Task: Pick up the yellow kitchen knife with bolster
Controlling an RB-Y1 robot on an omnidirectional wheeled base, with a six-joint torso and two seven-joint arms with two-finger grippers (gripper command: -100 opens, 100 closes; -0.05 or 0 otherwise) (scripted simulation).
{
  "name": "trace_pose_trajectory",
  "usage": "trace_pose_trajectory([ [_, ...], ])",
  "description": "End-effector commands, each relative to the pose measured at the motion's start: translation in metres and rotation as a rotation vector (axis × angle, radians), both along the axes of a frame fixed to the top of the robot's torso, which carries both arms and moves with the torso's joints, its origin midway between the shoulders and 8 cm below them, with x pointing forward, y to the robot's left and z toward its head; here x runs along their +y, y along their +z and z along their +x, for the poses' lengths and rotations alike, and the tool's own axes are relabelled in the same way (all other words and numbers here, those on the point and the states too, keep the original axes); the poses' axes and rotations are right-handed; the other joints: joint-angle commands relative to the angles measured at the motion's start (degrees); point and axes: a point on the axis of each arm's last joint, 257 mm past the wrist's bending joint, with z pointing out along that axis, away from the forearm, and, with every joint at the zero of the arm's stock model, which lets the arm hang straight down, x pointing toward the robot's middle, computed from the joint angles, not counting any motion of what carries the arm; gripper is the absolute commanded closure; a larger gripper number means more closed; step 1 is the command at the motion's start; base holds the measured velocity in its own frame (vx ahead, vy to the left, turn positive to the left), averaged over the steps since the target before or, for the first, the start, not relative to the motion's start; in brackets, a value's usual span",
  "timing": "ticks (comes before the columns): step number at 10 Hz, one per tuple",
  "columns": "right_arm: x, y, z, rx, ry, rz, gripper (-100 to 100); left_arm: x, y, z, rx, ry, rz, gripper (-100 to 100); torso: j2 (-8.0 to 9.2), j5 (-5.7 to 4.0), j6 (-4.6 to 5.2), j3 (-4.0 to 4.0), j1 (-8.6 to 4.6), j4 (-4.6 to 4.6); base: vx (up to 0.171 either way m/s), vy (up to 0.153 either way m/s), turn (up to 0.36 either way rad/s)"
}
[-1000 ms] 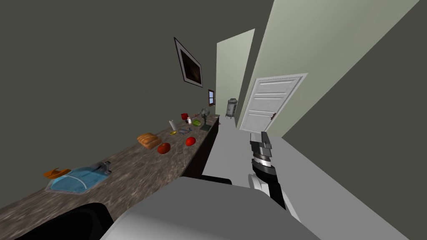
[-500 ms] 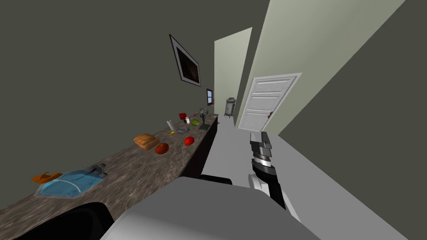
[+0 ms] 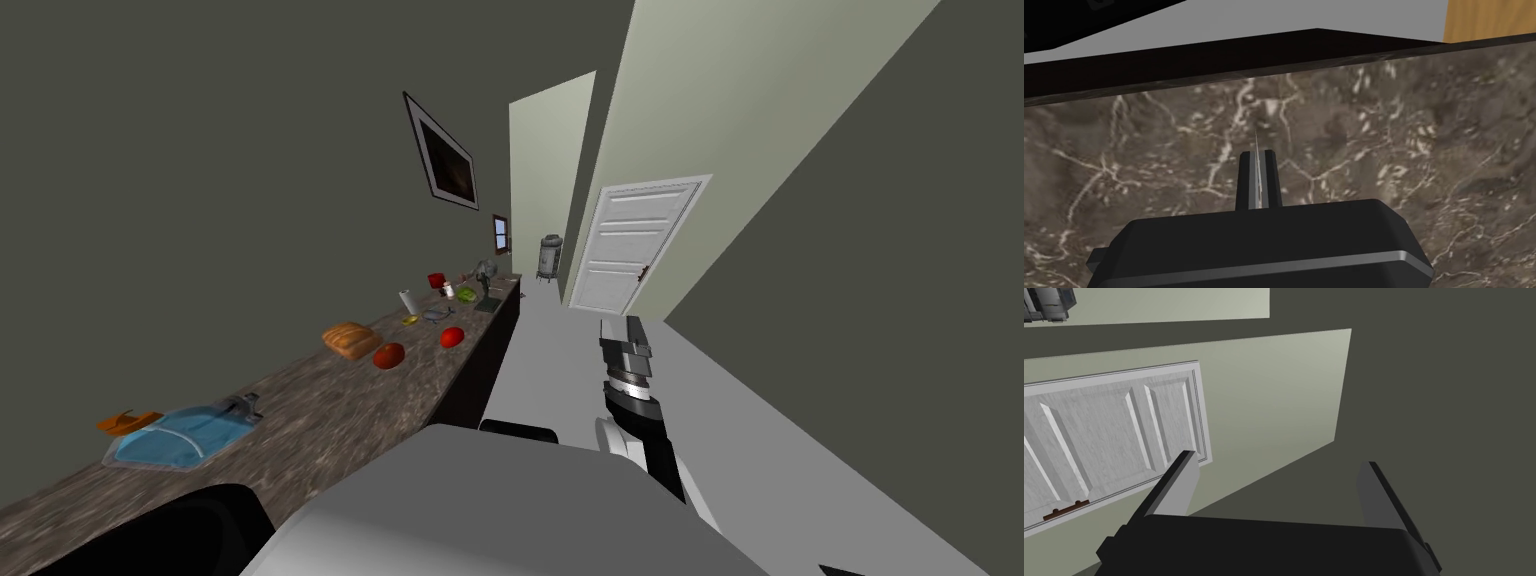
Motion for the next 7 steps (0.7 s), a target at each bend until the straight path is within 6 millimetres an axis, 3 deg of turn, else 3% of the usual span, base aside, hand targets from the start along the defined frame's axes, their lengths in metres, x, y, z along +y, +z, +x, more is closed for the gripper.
trace_pose_trajectory([
  [1, 0.0, 0.0, 0.0, 0.0, 0.0, 0.0, 0, 0.0, 0.0, 0.0, 0.0, 0.0, 0.0, 100, 0.0, 0.0, 0.0, 0.0, 0.0, 0.0, 0.0, 0.0, 0.0],
  [2, 0.0, 0.0, 0.0, 0.0, 0.0, 0.0, 0, 0.0, 0.0, 0.0, 0.001, -0.001, 0.0, 100, -0.02, 0.03, 0.0, 0.0, 0.05, 0.01, 0.0, 0.0, 0.0],
  [3, 0.0, 0.0, 0.0, 0.0, 0.0, 0.0, 0, 0.0, 0.001, -0.001, 0.002, -0.002, 0.001, 0, -0.03, 0.04, -0.01, 0.0, 0.07, 0.02, 0.0, 0.0, 0.0],
  [4, 0.0, 0.0, 0.0, 0.0, 0.0, 0.0, 0, 0.001, 0.007, -0.003, -0.004, -0.026, 0.001, 100, -0.03, 0.05, -0.02, 0.0, 0.09, 0.02, 0.071, 0.027, 0.182],
  [6, 0.0, 0.0, 0.0, 0.0, 0.0, 0.0, 0, 0.001, 0.009, -0.004, -0.002, -0.028, 0.001, 100, -0.36, 0.06, -0.1, -0.18, 0.21, -0.03, 0.083, 0.038, 0.133],
  [7, 0.0, 0.0, 0.0, 0.0, 0.0, 0.0, 0, 0.001, 0.01, -0.005, 0.0, -0.032, 0.001, 0, -0.24, 0.08, -0.01, -0.12, 0.18, 0.01, 0.007, 0.002, -0.01],
])
